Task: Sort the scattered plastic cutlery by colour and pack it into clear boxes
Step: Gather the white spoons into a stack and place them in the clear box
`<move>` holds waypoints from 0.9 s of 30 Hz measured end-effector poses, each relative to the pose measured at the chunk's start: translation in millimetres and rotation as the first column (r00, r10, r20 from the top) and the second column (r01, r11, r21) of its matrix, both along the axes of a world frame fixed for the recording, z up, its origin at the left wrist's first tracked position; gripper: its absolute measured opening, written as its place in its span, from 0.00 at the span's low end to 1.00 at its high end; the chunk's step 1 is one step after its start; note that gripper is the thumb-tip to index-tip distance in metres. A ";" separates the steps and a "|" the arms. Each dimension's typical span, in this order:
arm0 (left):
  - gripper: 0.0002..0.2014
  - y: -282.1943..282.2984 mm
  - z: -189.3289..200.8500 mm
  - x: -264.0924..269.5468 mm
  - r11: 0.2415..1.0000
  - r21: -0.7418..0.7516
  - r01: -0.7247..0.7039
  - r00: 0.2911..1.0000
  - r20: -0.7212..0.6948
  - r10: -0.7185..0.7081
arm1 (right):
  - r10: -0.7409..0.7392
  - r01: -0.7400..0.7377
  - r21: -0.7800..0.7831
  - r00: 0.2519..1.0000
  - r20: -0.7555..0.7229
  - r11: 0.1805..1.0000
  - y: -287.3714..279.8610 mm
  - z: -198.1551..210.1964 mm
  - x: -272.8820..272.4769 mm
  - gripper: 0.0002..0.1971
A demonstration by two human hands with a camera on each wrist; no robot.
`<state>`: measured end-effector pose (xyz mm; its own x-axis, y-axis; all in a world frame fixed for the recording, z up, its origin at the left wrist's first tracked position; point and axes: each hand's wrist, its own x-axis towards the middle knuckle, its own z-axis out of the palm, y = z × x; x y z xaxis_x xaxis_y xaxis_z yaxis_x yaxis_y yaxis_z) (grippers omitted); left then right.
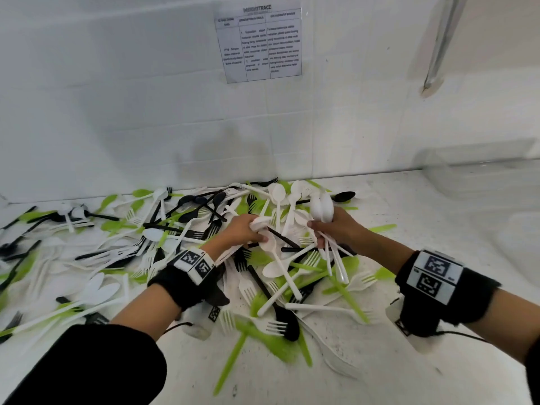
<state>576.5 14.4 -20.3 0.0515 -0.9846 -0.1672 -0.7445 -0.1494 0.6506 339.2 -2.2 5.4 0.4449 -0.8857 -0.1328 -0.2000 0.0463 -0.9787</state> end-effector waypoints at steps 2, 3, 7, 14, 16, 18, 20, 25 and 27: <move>0.12 0.8 7.6 5.7 0.996 0.013 -0.087 0.952 -0.294 0.087 | 0.051 -0.051 0.022 0.999 -0.011 0.998 1.8 -1.3 1.4 0.08; 0.11 0.9 11.9 9.3 0.991 0.034 -0.130 0.898 -0.420 0.132 | 0.066 -0.065 0.027 0.997 -0.027 0.998 2.0 -2.0 2.7 0.08; 0.07 1.0 29.9 20.4 0.954 0.133 -0.268 0.602 -0.750 0.274 | 0.049 -0.049 0.005 0.991 -0.123 0.999 -0.3 -6.3 14.8 0.06; 0.07 -2.7 40.4 36.2 0.908 0.159 -0.387 0.326 -0.898 0.296 | 0.049 -0.260 -0.267 0.795 -0.604 0.928 5.1 -10.8 31.0 0.24; 0.08 -4.5 36.9 38.3 0.898 0.149 -0.415 0.350 -0.884 0.309 | 0.126 -0.395 -0.270 0.735 -0.667 0.878 8.6 -11.3 30.8 0.22; 0.08 -3.5 34.9 37.2 0.906 0.154 -0.393 0.358 -0.883 0.305 | 0.166 -0.491 -0.268 0.673 -0.721 0.829 11.3 -14.4 28.9 0.21; 0.07 -3.2 34.1 33.6 0.916 0.142 -0.376 0.376 -0.880 0.290 | 0.168 -0.532 -0.288 0.652 -0.739 0.796 11.9 -20.9 26.7 0.19; 0.06 -12.4 30.4 25.8 0.932 -0.003 -0.362 0.702 -0.659 0.271 | 0.133 -0.446 -0.365 0.763 -0.633 0.817 12.2 -26.6 23.2 0.18; 0.14 -16.7 31.2 23.6 0.972 -0.076 -0.220 0.918 -0.354 0.180 | 0.077 -0.322 -0.412 0.857 -0.510 0.852 10.8 -21.8 19.4 0.17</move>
